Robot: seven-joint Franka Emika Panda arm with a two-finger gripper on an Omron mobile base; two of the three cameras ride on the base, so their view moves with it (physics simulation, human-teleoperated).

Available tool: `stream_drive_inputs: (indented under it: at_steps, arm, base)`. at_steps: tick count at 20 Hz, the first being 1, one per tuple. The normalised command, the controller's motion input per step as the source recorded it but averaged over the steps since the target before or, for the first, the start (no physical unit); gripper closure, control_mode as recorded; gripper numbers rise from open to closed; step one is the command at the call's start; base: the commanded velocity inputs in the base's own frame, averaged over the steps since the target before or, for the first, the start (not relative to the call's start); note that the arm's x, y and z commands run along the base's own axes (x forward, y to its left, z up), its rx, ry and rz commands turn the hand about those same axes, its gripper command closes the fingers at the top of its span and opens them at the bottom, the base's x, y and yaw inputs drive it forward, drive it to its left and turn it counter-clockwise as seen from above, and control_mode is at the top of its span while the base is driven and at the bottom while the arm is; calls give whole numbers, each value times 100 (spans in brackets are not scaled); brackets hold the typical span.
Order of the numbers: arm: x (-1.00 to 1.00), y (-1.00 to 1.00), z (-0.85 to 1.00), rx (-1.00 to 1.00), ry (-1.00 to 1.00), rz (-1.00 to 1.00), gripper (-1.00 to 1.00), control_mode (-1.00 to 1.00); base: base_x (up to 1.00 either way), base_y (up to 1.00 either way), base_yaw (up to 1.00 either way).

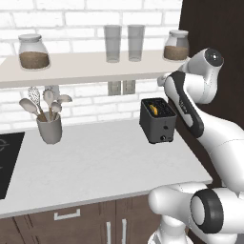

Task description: Start the toaster. Once the lever pops up, take the bread to the plate on the dining counter.

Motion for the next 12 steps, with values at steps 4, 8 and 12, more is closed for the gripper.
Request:
stream_drive_inputs:
  at_steps: [4,8,12]
  arm:
    - [0,0,0,0,0,0,-100,-100]
    - [0,0,0,0,0,0,-100,-100]
    - [0,0,0,0,0,0,-100,-100]
  base:
    - [0,0,0]
    - [0,0,0]
    - [0,0,0]
